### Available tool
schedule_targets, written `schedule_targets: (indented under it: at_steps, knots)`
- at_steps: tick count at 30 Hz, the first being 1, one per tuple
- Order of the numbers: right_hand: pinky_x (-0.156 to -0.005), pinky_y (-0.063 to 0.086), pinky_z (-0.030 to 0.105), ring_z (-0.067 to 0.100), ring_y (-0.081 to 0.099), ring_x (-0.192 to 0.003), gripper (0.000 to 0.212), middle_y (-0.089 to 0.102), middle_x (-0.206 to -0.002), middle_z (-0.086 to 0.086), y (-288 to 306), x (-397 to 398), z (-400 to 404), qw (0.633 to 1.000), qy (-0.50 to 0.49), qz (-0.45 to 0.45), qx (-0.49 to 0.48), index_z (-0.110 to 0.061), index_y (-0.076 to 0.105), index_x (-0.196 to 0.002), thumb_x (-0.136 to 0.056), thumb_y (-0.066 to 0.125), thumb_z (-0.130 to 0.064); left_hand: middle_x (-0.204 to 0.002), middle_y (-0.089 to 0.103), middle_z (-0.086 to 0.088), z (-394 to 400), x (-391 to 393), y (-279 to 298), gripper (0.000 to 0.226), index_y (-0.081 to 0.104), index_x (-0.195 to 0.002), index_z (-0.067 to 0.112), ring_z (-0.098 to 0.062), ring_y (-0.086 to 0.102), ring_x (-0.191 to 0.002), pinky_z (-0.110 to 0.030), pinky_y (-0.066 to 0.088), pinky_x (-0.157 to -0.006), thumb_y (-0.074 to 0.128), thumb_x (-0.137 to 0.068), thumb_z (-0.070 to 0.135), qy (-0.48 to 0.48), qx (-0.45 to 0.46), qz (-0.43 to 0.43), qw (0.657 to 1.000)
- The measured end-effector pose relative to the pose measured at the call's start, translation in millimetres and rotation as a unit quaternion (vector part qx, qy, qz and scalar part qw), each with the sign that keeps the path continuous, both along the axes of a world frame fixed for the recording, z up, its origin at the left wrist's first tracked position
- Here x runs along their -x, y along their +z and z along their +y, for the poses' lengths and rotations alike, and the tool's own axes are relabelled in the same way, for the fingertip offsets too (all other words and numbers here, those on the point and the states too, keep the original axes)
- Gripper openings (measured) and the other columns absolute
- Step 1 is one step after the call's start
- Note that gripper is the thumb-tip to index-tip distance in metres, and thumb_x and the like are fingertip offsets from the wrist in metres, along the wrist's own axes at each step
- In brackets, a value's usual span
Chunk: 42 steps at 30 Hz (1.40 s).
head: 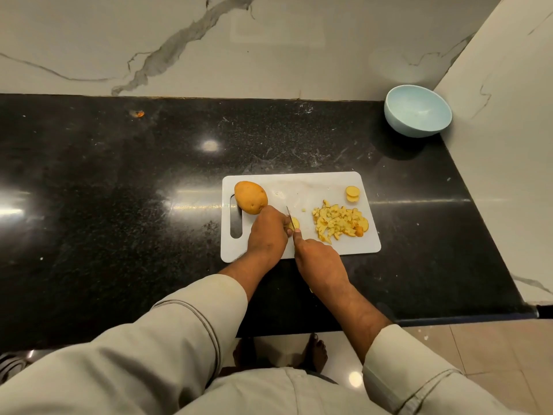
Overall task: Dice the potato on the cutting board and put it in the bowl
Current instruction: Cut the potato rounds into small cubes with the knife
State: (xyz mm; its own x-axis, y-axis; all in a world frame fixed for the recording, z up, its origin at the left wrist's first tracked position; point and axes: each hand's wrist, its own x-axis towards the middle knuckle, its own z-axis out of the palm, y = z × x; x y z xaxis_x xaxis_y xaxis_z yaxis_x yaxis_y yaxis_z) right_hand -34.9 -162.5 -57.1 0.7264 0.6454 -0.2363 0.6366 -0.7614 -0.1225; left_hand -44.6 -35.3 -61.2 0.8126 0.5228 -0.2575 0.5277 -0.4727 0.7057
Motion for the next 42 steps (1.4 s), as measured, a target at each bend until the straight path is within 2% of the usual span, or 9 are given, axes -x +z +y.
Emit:
schedule_targets:
  at_steps: [6,11,14,22,25,28,33,36,42]
  knots:
    - [-0.059,0.035,0.035,0.029,0.062,-0.082,0.057,0.062,-0.098,0.009,-4,-3,4,1.0,0.003,-0.01,-0.005,-0.01,0.016,-0.152,-0.099,0.038,-0.013,-0.086,0.062,-0.001,0,-3,7,0.022,0.052,-0.076,0.023,-0.02,0.062,-0.079,-0.037,0.054,-0.076,0.064,-0.085,0.007,-0.02,-0.003,0.025,0.999]
    - [-0.061,0.034,0.034,0.03,0.06,-0.089,0.059,0.061,-0.102,0.012,-2,-11,12,0.999,0.018,0.008,0.026,-0.008,0.014,-0.152,-0.098,0.037,-0.009,-0.074,0.06,-0.001,4,-3,9,0.021,0.057,-0.071,0.023,-0.018,0.058,-0.069,-0.039,0.054,-0.073,0.064,-0.083,0.007,-0.038,-0.007,0.024,0.999]
    - [-0.064,0.034,0.034,0.03,0.06,-0.092,0.06,0.061,-0.105,0.013,1,-8,8,0.999,0.023,0.024,0.042,-0.007,0.011,-0.153,-0.098,0.036,-0.009,-0.085,0.071,-0.007,6,-2,8,0.008,0.074,-0.085,0.012,-0.021,0.065,-0.08,-0.037,0.055,-0.077,0.067,-0.084,0.008,-0.04,0.003,0.02,0.999]
    - [-0.069,0.047,0.037,0.025,0.061,-0.085,0.058,0.061,-0.103,0.009,1,23,-28,0.996,0.018,0.066,0.062,-0.012,0.01,-0.153,-0.101,0.035,-0.017,-0.109,0.068,-0.007,7,-1,0,0.028,0.069,-0.113,0.008,-0.02,0.062,-0.097,-0.028,0.049,-0.084,0.07,-0.085,0.011,-0.027,0.014,0.001,1.0]
    - [-0.073,0.051,0.037,0.023,0.062,-0.085,0.058,0.062,-0.104,0.006,0,32,-40,0.995,0.008,0.089,0.052,-0.015,0.009,-0.153,-0.102,0.036,-0.019,-0.107,0.067,-0.004,6,2,-1,0.032,0.067,-0.117,0.009,-0.006,0.059,-0.081,-0.02,0.045,-0.076,0.069,-0.085,0.009,-0.018,0.002,-0.014,1.0]
    - [-0.069,0.048,0.033,0.019,0.06,-0.082,0.055,0.061,-0.101,0.003,4,34,-47,0.997,-0.003,0.073,0.017,-0.016,0.011,-0.153,-0.104,0.034,-0.023,-0.097,0.066,0.0,4,4,-5,0.028,0.067,-0.115,0.009,0.005,0.05,-0.065,-0.009,0.035,-0.06,0.065,-0.088,0.008,0.001,0.003,-0.02,1.0]
    - [-0.065,0.047,0.036,0.024,0.061,-0.081,0.053,0.062,-0.098,0.004,10,16,-26,1.0,0.006,0.016,-0.018,-0.015,0.015,-0.153,-0.104,0.033,-0.025,-0.086,0.066,-0.001,7,1,-1,0.019,0.071,-0.107,0.008,-0.008,0.054,-0.068,-0.017,0.034,-0.055,0.063,-0.09,0.012,-0.004,0.006,0.015,1.0]
    - [-0.064,0.042,0.037,0.027,0.061,-0.085,0.053,0.062,-0.101,0.007,7,4,-8,1.0,0.005,0.023,-0.006,-0.014,0.015,-0.153,-0.103,0.032,-0.023,-0.077,0.064,0.004,7,2,-1,0.012,0.074,-0.096,0.008,-0.002,0.051,-0.06,-0.014,0.031,-0.05,0.067,-0.087,0.012,-0.005,-0.002,0.01,1.0]
    - [-0.058,0.035,0.035,0.026,0.06,-0.079,0.055,0.061,-0.094,0.007,-2,-3,2,1.0,0.015,0.019,-0.004,-0.013,0.014,-0.153,-0.102,0.033,-0.019,-0.071,0.064,0.003,4,5,1,0.007,0.075,-0.086,0.007,-0.002,0.056,-0.059,-0.021,0.048,-0.058,0.067,-0.085,0.007,0.0,0.003,-0.009,1.0]
